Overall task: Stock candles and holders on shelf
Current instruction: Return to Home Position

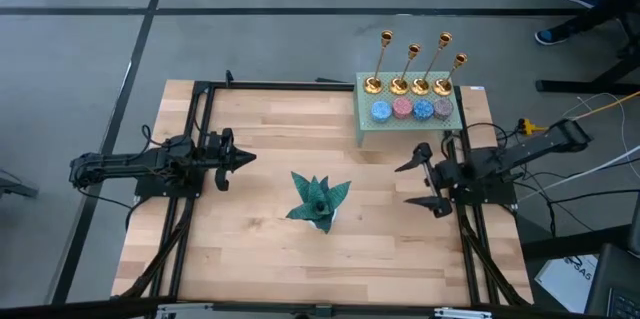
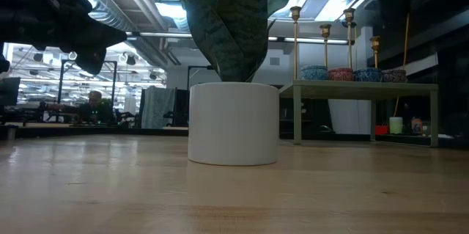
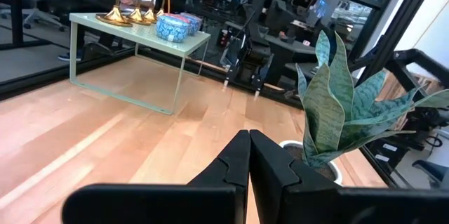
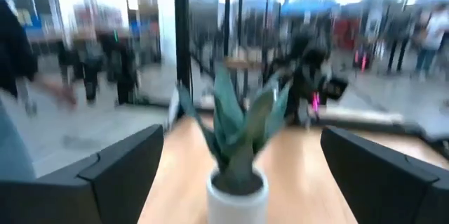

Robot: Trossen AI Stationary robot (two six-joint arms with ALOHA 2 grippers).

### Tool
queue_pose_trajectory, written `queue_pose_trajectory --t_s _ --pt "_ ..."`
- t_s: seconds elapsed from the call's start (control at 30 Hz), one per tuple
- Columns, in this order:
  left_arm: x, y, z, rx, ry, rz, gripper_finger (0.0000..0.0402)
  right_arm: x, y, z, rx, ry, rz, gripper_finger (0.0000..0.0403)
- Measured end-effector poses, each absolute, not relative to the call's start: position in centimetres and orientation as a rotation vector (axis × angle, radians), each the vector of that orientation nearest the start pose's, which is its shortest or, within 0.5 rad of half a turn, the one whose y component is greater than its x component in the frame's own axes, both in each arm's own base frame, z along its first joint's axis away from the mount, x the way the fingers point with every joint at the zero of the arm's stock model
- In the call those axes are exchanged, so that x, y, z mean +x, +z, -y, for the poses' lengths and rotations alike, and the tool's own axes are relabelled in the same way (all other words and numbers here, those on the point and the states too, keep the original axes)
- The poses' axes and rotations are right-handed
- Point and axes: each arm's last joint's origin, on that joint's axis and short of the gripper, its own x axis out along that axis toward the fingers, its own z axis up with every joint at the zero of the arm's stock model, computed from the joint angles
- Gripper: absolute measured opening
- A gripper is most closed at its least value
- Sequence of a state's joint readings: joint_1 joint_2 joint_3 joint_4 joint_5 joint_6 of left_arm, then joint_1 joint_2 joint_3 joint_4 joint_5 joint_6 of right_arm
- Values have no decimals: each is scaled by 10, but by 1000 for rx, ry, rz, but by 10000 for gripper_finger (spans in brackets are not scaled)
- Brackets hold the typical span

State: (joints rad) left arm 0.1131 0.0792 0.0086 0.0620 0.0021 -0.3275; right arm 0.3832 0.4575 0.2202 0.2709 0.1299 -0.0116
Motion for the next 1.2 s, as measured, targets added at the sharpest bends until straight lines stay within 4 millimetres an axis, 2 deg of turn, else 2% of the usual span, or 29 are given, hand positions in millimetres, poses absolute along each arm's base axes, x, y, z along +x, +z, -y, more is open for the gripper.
queue_pose_trajectory --t_s 0.13,0.2,0.57,1.03,1.2 --pt "101 166 -12 -328 112 10 6 116 199 -44 43 290 231 390" --pt "101 166 -12 -328 112 10 6 114 194 -44 47 306 271 390" --pt "102 165 -12 -328 115 2 6 115 186 -36 -56 253 193 390" --pt "102 165 -12 -328 115 2 6 96 170 -18 -84 154 59 390" --pt "102 165 -12 -329 115 0 6 97 169 -15 -136 115 43 390"
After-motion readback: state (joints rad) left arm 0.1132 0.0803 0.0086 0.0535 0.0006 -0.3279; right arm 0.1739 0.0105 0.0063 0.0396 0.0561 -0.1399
